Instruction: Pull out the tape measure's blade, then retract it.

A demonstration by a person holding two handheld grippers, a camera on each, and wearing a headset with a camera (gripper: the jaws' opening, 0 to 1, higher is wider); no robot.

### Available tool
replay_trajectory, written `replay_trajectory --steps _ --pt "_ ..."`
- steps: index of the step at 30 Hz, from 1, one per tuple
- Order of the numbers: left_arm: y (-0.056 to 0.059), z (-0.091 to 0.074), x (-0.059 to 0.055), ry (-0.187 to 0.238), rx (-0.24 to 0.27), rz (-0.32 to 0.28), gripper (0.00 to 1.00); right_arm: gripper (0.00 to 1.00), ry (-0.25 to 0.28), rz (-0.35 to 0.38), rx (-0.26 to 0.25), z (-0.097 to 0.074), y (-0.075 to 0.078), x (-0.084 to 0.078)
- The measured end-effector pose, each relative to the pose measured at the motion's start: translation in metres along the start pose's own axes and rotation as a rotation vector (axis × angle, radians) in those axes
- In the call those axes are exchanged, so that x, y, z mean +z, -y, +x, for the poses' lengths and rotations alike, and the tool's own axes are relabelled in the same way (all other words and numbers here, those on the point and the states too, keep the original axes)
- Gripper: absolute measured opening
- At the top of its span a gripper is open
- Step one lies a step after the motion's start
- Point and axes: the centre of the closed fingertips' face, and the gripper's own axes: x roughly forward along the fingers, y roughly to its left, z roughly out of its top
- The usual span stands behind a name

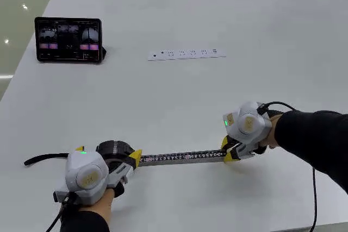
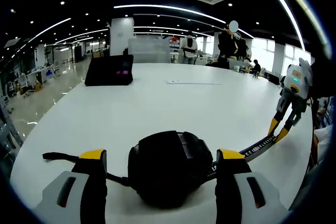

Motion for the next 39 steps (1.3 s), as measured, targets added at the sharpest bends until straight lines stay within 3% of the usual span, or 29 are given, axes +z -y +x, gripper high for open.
replay_trajectory --steps 8,11,15,20,30,39 --pt "0.012 0.002 -0.004 -0.039 -0.032 -0.031 0.67 0.11 -0.003 0.045 -0.013 0.000 0.000 -0.001" --pt "0.009 0.003 -0.007 -0.067 -0.011 -0.016 0.63 0.11 0.004 0.081 -0.024 0.000 -0.001 0.000" --pt "0.010 0.003 -0.007 -0.090 -0.008 -0.023 0.63 0.10 0.004 0.058 -0.022 0.000 -0.001 0.000" --pt "0.009 0.002 -0.010 -0.128 -0.003 -0.007 0.61 0.10 -0.001 0.094 -0.024 0.000 -0.001 0.000" --pt "0.009 0.003 -0.009 -0.128 -0.008 -0.021 0.62 0.10 0.002 0.139 -0.036 0.000 0.000 0.001" --pt "0.009 0.003 -0.011 -0.136 -0.015 -0.019 0.62 0.10 -0.010 0.113 -0.012 0.001 0.001 0.003"
